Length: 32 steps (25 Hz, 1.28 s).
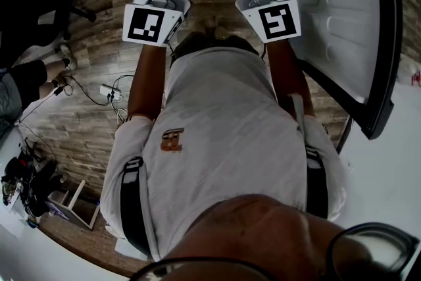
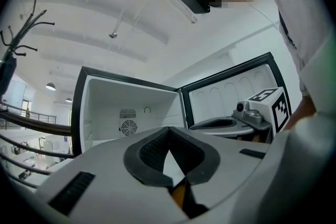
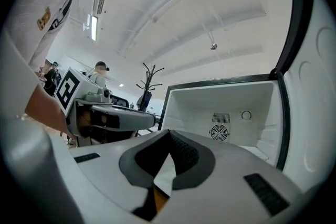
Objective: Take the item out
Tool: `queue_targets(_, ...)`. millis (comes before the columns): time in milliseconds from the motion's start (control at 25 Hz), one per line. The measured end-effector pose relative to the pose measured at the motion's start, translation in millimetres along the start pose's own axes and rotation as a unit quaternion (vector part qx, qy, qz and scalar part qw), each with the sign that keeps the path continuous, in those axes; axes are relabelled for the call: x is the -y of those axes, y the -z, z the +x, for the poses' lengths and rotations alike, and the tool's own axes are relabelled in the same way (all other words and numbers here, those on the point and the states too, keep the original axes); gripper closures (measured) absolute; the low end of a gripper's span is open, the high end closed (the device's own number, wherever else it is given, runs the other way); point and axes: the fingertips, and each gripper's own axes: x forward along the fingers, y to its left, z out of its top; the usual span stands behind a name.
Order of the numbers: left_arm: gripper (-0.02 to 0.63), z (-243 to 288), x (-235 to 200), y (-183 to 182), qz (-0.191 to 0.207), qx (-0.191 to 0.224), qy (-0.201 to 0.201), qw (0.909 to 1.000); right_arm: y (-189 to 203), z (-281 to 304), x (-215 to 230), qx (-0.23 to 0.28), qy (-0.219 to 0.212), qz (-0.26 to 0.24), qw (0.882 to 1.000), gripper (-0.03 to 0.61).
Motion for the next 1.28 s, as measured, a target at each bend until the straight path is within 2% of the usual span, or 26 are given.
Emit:
queue_targets(160,0.595,11,-1,10,0.025,-0.003,0.017,0.9996,12,4,9,-0.023,0.010,-0.031,0.999,0.545)
queue_targets(400,0.595,22,-11,23,0.064,-0.015,0.037,0.9972,34,13,19,-0.086,0.017,-0.086,0.992,0.545)
queue_targets(560,0.595,25,-4,38,0.094,-0.029,0.048,0.9940,49,7,19,-0.104,0.024,-0.101,0.989,0.545)
queue_targets(880,0.595,44,-24,66,0.130,-0.064,0.062,0.9876,70,35,24,-0.137,0.038,-0.112,0.984,0.544)
queue_targets(1040,0.595,48,-41,76,0.143,-0.075,0.064,0.9848,79,53,23,-0.159,0.036,-0.136,0.977,0.543)
queue_targets(1280,0.595,55,-44,95,0.167,-0.095,0.070,0.9787,93,58,24,-0.184,0.036,-0.154,0.970,0.543)
